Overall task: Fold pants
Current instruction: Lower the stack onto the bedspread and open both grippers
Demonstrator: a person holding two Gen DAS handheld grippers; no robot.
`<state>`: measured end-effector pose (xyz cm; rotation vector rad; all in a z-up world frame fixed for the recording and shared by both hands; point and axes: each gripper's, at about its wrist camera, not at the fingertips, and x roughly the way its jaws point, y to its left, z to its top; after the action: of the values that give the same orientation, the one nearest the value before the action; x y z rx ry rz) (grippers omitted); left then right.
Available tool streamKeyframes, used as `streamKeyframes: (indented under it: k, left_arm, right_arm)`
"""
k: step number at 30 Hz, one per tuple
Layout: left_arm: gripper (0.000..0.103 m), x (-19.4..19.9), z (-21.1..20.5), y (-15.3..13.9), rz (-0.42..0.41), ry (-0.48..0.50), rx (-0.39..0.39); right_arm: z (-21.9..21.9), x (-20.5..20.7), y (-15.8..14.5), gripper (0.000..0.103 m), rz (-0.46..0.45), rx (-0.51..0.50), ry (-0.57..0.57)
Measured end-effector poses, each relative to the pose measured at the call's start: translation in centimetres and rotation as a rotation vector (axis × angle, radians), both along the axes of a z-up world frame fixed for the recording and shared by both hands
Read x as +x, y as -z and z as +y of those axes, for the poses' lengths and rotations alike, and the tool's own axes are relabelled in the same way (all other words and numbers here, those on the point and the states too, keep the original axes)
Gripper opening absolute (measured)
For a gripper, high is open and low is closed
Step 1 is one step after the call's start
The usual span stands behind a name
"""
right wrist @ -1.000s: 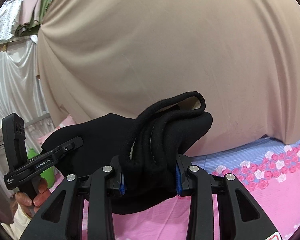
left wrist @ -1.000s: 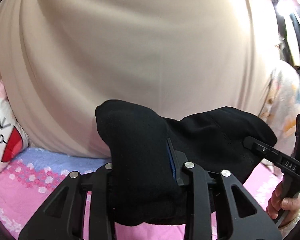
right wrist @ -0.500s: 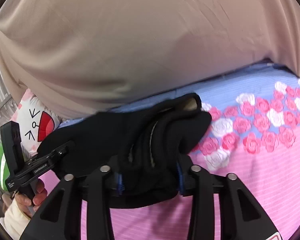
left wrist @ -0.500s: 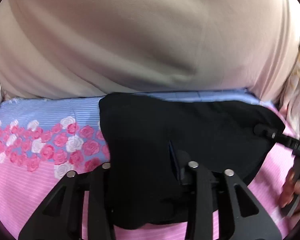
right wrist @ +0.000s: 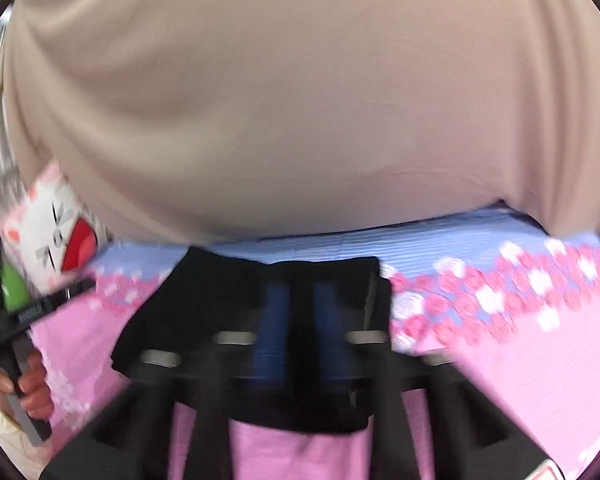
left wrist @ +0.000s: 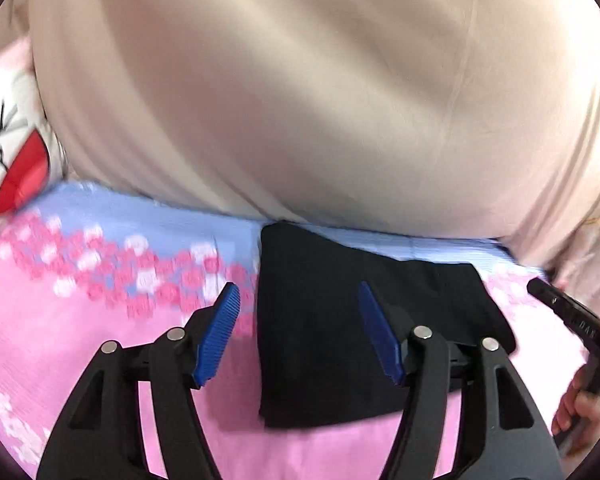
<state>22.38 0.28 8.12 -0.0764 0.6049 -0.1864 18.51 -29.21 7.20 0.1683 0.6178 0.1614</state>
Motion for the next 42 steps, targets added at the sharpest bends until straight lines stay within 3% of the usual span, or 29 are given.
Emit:
streamKeyframes:
  k: [3, 5, 6, 8, 11, 13, 17, 22, 24, 26, 30, 33, 35, 42]
  left_arm:
    - [0.063, 3.5, -2.9, 2.8, 0.1, -0.047, 0.097]
    - [0.065, 6.1, -3.6, 6.2, 0.237, -0.069, 0.145]
    - [0.068, 7.3, -3.5, 8.2, 0.294, -0.081, 0.159]
    - [0.07, 7.5, -3.2, 9.0, 0.273, -0.079, 0.113]
    - [0.069, 6.3, -3.8, 8.1, 0.229, -0.086, 0.177]
    - [0.068, 5.4, -3.9, 7.4, 0.213, -0.088, 0.179]
    - [0.068, 3.6, -4.4, 6.9, 0.202, -0.092, 0.201]
    - [0.068, 1.1, -4.5, 6.4, 0.209, -0.06, 0.224]
    - [0.068, 0.5, -4.5, 6.4, 0.227, -0.046, 0.216]
    - [0.068, -0.6, -4.8, 6.5, 0.232, -0.04, 0.214]
    - [0.068, -2.4, -5.1, 6.3, 0.213, -0.042, 0.259]
    - [0.068, -3.7, -4.5, 6.0, 0.211, -0.062, 0.258]
    - [0.069, -4.6, -4.1, 5.9, 0.214, -0.072, 0.253]
    - [0.072, -8.0, -2.4, 7.7, 0.222, -0.081, 0.237]
  right_arm:
    - [1.5, 4.2, 2.7, 0.0, 0.098, -0.059, -0.022]
    - [1.2, 6.2, 5.9, 0.0, 0.178, -0.177, 0.057]
    - [0.4, 6.8, 7.4, 0.0, 0.211, -0.186, 0.072]
    - [-0.8, 6.7, 8.1, 0.0, 0.21, -0.165, 0.104]
    - [-0.4, 4.9, 5.4, 0.0, 0.166, -0.106, 0.086]
    - [0.2, 3.5, 4.2, 0.0, 0.141, -0.095, 0.052]
    - [0.7, 4.0, 7.4, 0.0, 0.232, -0.179, 0.037]
    - [1.7, 0.1, 3.9, 0.0, 0.155, -0.094, 0.025]
    - [1.9, -0.2, 4.8, 0.001, 0.175, -0.157, 0.059]
    - [1.5, 0.6, 7.0, 0.0, 0.249, -0.133, 0.069]
    - [2.3, -1.1, 5.8, 0.0, 0.201, -0.159, 0.097]
    - [2.4, -3.8, 4.5, 0.0, 0.148, -0.121, 0.104]
    - [2.8, -6.1, 4.2, 0.005, 0.124, -0.14, 0.136]
    - [2.4, -9.7, 8.4, 0.006, 0.213, -0.032, 0.177]
